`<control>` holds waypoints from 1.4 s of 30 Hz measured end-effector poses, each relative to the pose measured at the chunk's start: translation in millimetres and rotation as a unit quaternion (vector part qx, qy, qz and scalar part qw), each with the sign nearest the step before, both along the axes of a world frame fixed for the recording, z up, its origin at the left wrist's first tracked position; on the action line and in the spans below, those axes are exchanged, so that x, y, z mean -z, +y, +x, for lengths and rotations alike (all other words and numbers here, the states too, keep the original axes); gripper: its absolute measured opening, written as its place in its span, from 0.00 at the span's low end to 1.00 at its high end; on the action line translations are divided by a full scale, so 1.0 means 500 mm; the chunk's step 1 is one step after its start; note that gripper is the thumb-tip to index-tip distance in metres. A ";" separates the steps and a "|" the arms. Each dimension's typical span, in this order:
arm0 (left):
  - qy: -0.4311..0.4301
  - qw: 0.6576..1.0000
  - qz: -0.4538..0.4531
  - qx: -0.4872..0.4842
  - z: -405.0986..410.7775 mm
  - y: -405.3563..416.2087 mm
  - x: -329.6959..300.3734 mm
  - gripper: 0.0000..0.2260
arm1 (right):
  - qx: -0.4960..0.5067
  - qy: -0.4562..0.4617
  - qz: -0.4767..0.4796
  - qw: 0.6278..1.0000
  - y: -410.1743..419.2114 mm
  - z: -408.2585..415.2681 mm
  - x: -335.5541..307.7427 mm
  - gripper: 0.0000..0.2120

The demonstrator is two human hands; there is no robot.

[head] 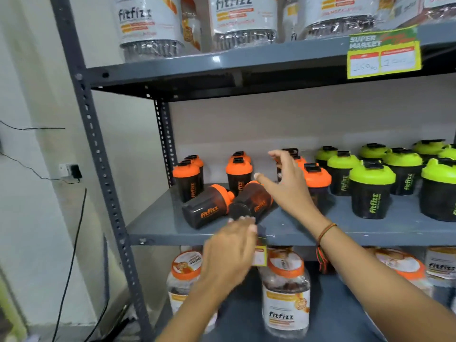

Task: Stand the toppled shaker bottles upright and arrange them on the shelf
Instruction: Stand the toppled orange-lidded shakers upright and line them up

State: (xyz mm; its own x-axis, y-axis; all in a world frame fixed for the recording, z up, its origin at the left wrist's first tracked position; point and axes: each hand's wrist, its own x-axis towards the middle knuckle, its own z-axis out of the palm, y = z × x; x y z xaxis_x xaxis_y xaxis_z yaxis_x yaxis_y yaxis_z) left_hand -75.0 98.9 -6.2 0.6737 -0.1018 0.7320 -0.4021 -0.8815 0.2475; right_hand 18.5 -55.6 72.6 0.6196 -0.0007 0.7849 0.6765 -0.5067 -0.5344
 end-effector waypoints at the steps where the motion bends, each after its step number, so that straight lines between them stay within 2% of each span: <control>1: -0.018 0.999 -0.043 -0.009 -0.004 0.044 -0.003 0.21 | -0.007 0.063 0.012 0.998 0.015 0.013 0.007 0.28; 3: -0.048 0.990 -0.127 -0.035 -0.004 0.136 -0.011 0.21 | -0.007 0.177 0.045 0.983 0.036 0.040 0.028 0.34; 5: -0.035 0.982 -0.167 -0.080 0.007 0.223 -0.018 0.22 | 0.014 0.248 0.069 0.966 0.046 0.066 0.051 0.40; 8: 0.069 0.980 -0.123 -0.139 0.046 0.331 -0.015 0.21 | 0.044 0.317 0.087 0.943 0.055 0.103 0.073 0.47; 10: 0.159 0.973 -0.058 -0.154 0.079 0.376 -0.008 0.20 | 0.040 0.354 0.103 0.929 0.062 0.120 0.076 0.49; 13: 0.229 0.959 0.058 -0.154 0.121 0.400 -0.003 0.18 | 0.028 0.386 0.119 0.915 0.072 0.132 0.077 0.49; 15: 0.253 0.951 0.101 -0.145 0.153 0.406 -0.003 0.20 | 0.030 0.392 0.120 0.912 0.075 0.139 0.077 0.51; 19: 0.305 0.937 0.112 -0.125 0.205 0.424 -0.002 0.25 | 0.026 0.404 0.137 0.904 0.082 0.145 0.071 0.54; 22: 0.298 0.940 0.116 -0.123 0.220 0.431 0.009 0.26 | 0.014 0.401 0.169 0.900 0.089 0.141 0.066 0.49; 24: 0.289 0.942 0.118 -0.122 0.223 0.433 0.015 0.27 | 0.012 0.397 0.192 0.898 0.093 0.136 0.063 0.49; 26: 0.285 0.943 0.118 -0.122 0.223 0.433 0.017 0.27 | 0.027 0.376 0.191 0.906 0.098 0.129 0.056 0.48; 28: 0.283 0.944 0.119 -0.123 0.222 0.432 0.017 0.28 | 0.071 0.310 0.159 0.935 0.104 0.121 0.045 0.44; 30: 0.278 0.945 0.120 -0.126 0.221 0.430 0.018 0.28 | 0.132 0.217 0.091 0.963 0.115 0.103 0.030 0.41; 32: 0.277 0.945 0.119 -0.126 0.218 0.429 0.017 0.27 | 0.183 0.124 0.005 0.975 0.132 0.079 0.021 0.38; 36: 0.272 0.947 0.120 -0.122 0.209 0.425 0.013 0.27 | 0.248 0.003 -0.102 0.963 0.157 0.042 0.046 0.35; 42: 0.265 0.949 0.118 -0.125 0.205 0.423 0.013 0.27 | 0.294 -0.025 -0.108 0.949 0.157 0.030 0.090 0.37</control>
